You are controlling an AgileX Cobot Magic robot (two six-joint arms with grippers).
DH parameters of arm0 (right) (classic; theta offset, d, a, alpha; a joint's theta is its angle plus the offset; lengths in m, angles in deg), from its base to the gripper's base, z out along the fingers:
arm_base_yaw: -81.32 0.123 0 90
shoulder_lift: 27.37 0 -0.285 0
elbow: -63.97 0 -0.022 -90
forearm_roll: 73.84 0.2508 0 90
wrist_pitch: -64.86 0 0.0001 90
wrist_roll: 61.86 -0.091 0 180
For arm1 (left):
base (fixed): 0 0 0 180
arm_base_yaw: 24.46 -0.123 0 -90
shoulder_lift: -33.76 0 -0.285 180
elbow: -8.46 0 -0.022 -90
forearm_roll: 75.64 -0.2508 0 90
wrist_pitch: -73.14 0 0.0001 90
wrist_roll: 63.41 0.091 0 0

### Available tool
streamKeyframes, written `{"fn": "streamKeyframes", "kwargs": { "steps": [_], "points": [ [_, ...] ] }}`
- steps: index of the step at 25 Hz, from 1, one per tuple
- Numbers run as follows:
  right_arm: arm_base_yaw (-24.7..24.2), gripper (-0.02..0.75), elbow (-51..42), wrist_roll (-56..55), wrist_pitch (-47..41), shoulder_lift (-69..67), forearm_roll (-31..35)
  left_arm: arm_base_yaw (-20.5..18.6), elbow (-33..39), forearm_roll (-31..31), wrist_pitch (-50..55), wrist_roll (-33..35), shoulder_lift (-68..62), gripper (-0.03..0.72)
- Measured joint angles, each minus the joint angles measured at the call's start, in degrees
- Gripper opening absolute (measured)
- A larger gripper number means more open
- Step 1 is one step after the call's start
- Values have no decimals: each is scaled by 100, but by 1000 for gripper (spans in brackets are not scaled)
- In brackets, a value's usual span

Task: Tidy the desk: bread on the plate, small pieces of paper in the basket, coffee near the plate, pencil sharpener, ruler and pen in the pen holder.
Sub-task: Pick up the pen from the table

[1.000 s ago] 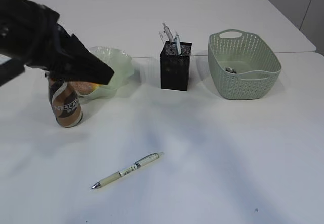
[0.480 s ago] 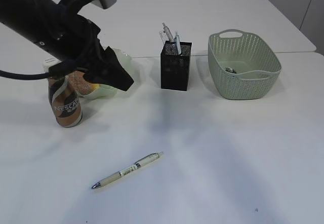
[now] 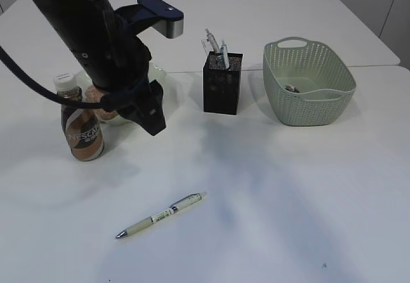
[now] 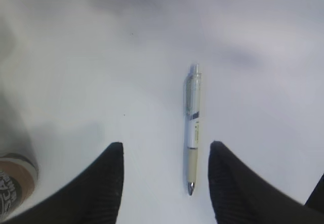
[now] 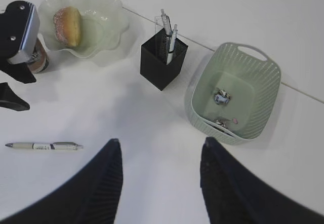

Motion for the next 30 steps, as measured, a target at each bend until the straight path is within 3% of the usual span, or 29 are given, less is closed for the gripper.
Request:
{"fn": "streamKeyframes", "kwargs": {
  "steps": [4,16,19,22,24,30],
  "points": [
    [0,403,0,-11,0,0,0,269,-11,-490,188,-578,0,380],
    [0,403,-5,-581,0,92,-449,562,-11,-560,203,-941,-788,380],
    [0,403,-103,-1108,99,319,-1252,621,-11,-560,26,-950,-985,380],
    [0,403,-215,-1331,178,373,-1516,621,-11,-560,-121,-950,-1097,380],
    [0,403,-545,-1606,324,383,-1819,621,-11,-560,-222,-950,-1110,380],
    [0,403,-1723,-1778,852,383,-1932,621,-13,-538,-332,-950,-1110,380]
  ]
}}
